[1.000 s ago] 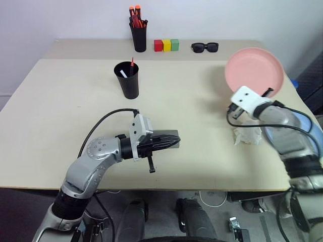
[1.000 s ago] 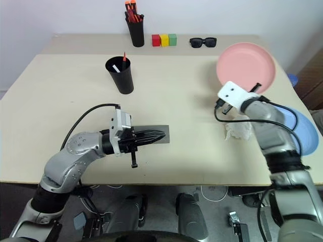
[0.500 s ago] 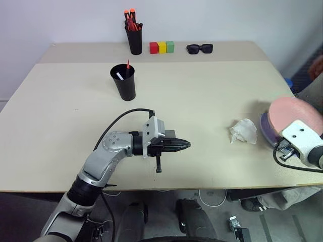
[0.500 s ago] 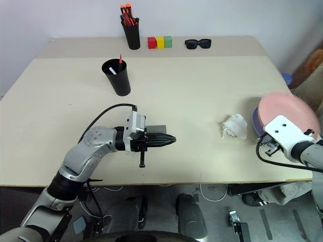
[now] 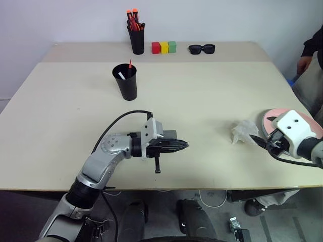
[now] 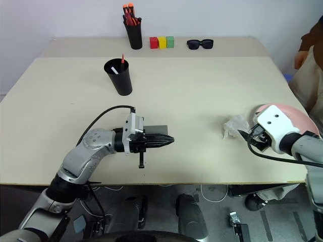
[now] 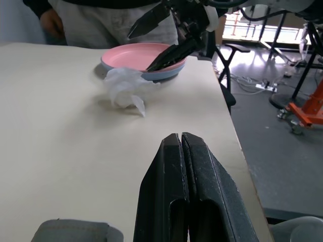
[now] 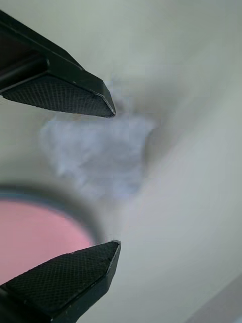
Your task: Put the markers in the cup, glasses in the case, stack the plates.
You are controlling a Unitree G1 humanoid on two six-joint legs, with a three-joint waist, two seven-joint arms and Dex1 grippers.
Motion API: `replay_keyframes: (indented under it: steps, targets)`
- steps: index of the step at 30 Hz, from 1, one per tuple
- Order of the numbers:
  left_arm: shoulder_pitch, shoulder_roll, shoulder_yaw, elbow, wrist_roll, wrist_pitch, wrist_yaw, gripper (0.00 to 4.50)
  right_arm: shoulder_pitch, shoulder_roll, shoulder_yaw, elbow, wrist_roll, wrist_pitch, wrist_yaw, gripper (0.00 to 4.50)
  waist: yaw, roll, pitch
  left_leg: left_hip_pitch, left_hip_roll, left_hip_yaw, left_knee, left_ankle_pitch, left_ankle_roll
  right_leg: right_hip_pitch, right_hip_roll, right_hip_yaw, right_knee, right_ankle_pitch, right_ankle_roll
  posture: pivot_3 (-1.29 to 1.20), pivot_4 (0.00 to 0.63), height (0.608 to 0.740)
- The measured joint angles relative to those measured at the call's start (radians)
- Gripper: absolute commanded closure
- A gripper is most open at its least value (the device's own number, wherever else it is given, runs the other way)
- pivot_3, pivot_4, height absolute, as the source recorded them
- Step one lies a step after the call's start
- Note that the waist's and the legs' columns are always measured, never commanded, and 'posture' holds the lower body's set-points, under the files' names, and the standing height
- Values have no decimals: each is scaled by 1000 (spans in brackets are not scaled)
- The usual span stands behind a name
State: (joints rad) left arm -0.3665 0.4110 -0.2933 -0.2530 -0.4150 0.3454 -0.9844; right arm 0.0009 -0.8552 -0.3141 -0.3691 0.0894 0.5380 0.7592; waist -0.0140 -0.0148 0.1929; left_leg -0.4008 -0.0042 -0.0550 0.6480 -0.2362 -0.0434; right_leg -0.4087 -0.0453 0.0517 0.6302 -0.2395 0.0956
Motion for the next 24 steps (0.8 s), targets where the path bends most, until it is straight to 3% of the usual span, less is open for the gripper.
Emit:
replay_keyframes:
  steps: [4, 6, 7, 13, 23, 24]
  targets:
    - [5, 1, 2, -26, 0, 11, 18, 4500, -37, 58, 136, 121, -71, -40, -86, 546, 2, 1, 0, -1, 0, 0, 0, 0, 0, -1, 0, 0, 0, 0, 0, 0, 150, 740]
    - [9, 3, 4, -30, -1, 19, 27, 4500, -40, 60, 163, 165, -103, -57, -119, 1057, 2, 1, 0, -1, -1, 0, 0, 0, 0, -1, -1, 0, 0, 0, 0, 0, 150, 740]
    - [12, 5, 5, -31, -1, 21, 30, 4500, -43, 64, 168, 179, -112, -65, -137, 1396, 2, 1, 0, -1, 0, 0, 0, 0, 0, -1, -1, 0, 0, 0, 0, 0, 150, 740]
    - [19, 10, 7, -42, -5, 23, 42, 4500, -59, 70, 166, 202, -135, -75, -199, 4466, 0, 1, 0, -1, 0, 0, -1, 0, 0, -1, 0, 0, 0, 0, 0, 0, 150, 740]
    - [18, 3, 19, -29, -10, 22, 50, 4500, -68, 8, -26, 80, -156, 106, -266, 4466, 2, 1, 0, -1, 0, 0, 0, 0, 0, -1, 0, 0, 0, 0, 0, 0, 150, 740]
    - [17, -3, 21, -18, -10, 21, 50, 4500, -70, 1, -43, 82, -165, 129, -279, 4115, 3, 1, 0, -1, 0, -1, 0, 0, 0, -1, 0, 0, 0, 0, 0, 0, 150, 740]
